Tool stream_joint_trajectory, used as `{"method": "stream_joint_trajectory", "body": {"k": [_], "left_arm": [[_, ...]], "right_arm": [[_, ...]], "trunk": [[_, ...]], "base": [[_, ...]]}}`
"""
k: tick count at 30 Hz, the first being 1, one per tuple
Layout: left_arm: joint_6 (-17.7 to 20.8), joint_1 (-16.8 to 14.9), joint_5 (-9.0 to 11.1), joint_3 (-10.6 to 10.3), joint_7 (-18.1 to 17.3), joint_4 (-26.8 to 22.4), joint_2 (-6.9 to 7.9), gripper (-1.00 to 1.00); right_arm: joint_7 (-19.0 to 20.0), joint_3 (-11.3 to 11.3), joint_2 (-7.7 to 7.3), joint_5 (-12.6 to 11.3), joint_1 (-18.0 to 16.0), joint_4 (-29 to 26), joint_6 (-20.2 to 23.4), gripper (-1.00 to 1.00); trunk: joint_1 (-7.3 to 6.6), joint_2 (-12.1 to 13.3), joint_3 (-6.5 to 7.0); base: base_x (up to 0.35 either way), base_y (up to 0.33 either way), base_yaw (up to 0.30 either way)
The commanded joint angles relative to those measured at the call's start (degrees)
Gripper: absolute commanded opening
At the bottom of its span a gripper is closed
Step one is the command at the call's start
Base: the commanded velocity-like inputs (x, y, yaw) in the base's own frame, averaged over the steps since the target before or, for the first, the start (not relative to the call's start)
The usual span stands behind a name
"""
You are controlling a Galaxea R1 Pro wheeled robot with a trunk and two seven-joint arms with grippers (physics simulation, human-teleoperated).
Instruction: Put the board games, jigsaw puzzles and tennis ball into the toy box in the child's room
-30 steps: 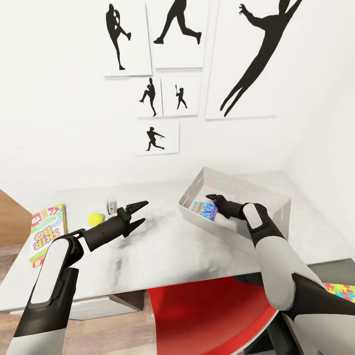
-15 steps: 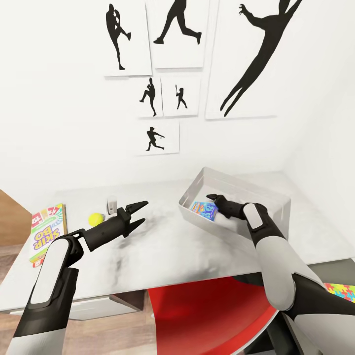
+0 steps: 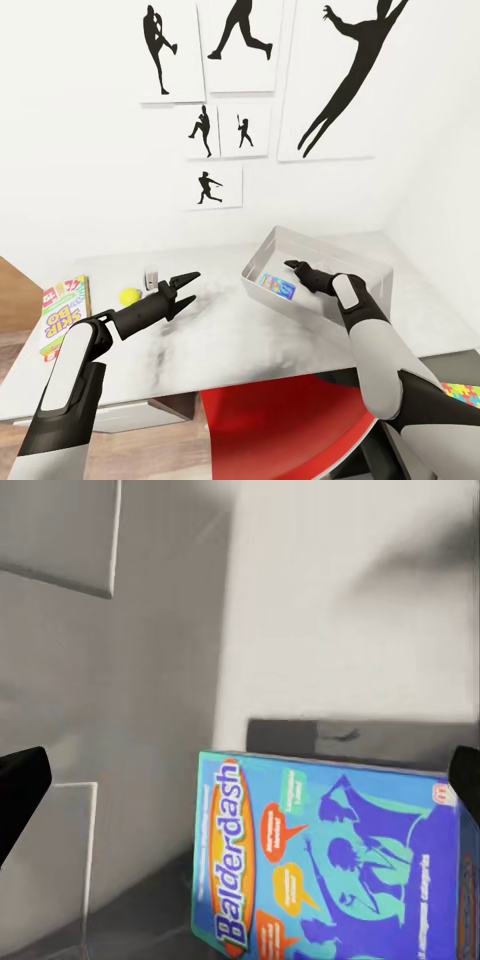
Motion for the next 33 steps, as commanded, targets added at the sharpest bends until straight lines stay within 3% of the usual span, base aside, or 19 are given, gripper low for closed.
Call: {"method": "stream_joint_trajectory", "body": {"k": [1, 25, 33], "left_arm": [[0.25, -0.05, 0.6, 0.09, 0.59, -0.04, -0.03, 1.0], [0.25, -0.05, 0.6, 0.17, 0.59, -0.04, 0.08, 1.0], [0.22, -0.05, 0.37, 0.12, 0.66, -0.06, 0.05, 1.0]], "right_arm": [[0.21, -0.46, 0.08, 0.17, -0.06, -0.06, 0.37, 1.0], [0.44, 0.5, 0.29, 0.64, 3.59, -9.23, -1.21, 1.0], [0.48, 3.25, 0.41, 0.57, 7.78, -17.73, -1.42, 1.0]], "trunk": [[0.03, -0.1, -0.1], [0.03, -0.1, -0.1], [0.03, -0.1, -0.1]], "base": [[0.0, 0.0, 0.0], [0.0, 0.0, 0.0], [0.0, 0.0, 0.0]]}}
